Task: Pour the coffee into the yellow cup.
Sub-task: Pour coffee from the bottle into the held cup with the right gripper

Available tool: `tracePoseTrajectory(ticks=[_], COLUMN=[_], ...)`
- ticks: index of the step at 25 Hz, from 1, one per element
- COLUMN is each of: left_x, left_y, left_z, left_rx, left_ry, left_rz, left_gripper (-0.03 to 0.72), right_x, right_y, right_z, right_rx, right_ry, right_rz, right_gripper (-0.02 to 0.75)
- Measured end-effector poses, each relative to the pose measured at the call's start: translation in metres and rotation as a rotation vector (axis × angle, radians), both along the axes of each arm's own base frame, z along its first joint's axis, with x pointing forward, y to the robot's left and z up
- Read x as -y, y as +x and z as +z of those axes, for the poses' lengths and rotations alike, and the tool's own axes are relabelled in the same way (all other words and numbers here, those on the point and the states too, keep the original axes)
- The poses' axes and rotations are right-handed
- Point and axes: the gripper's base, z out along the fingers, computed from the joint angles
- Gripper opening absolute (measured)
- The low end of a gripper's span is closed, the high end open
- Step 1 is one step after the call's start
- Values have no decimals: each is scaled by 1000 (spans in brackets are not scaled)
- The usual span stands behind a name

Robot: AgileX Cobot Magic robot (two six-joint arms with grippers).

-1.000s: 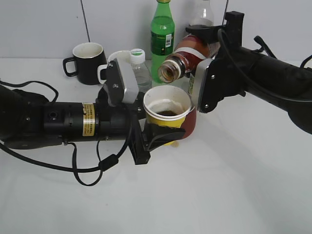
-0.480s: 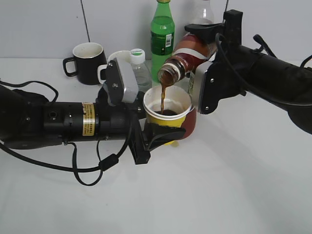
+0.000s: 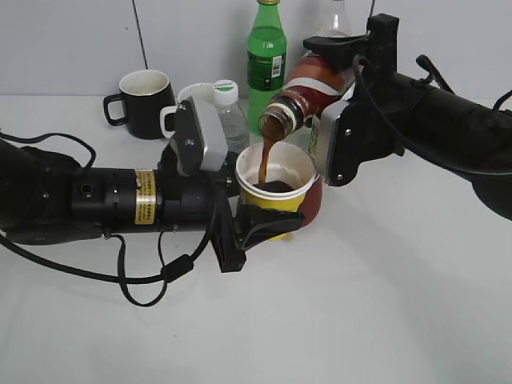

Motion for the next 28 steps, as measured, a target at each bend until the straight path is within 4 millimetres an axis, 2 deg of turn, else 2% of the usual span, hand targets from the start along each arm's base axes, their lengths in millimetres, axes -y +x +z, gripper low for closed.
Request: tracePoseTrajectory(ticks=[11,20,28], left_x=[-3,-6,-7], left_y=[-5,-7,-7], left_z=[-4,5,5], left_rx=[-11,7,7], left_ry=[17,5,5], left_rz=[-13,-7,-6], left_gripper=[452,452,452], right_x=[0,0,0], right_y=[0,0,0], right_z=[0,1,2], right_rx=[9,33,48], right_ry=[-5,-25,-28], right_rz=[0,2,3], right_gripper=[507,507,507])
